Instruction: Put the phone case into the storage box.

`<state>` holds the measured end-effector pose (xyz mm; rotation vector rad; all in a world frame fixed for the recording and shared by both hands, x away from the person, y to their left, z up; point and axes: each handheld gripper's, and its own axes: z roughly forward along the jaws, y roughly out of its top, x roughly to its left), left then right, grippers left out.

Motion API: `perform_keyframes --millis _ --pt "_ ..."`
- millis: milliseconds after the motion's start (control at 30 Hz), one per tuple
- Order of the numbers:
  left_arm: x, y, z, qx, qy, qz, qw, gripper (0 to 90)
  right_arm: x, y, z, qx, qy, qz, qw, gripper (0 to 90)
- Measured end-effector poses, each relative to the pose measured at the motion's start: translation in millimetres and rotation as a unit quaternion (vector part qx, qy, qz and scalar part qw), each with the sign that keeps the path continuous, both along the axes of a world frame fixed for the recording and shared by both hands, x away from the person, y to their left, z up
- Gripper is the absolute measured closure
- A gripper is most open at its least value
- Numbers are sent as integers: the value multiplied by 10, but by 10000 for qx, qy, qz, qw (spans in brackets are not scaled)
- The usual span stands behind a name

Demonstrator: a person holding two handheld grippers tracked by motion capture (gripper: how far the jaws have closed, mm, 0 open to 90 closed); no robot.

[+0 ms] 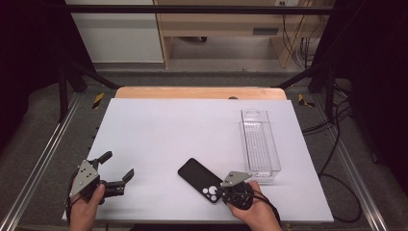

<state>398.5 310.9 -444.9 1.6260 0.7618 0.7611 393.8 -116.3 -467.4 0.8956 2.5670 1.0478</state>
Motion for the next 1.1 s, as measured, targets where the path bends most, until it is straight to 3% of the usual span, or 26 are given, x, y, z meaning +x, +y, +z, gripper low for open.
perform_keyframes --millis 133,333,500,700,1100 --pt "1 -4 0 -15 -5 -22 10000 15 -10 3 13 210 -100 -125 9997 507" --pt "3 -17 -4 20 1 -48 10000 16 -17 37 34 450 -294 -162 9984 271" --pt "5 -27 -7 38 8 -93 9999 17 7 93 -20 350 -212 -436 9982 72" --pt "5 -63 -12 150 6 -184 9997 18 54 116 -103 125 -37 -629 9979 53" --pt "9 -98 -12 144 19 -211 9997 18 80 169 -169 -35 70 -498 9987 66"
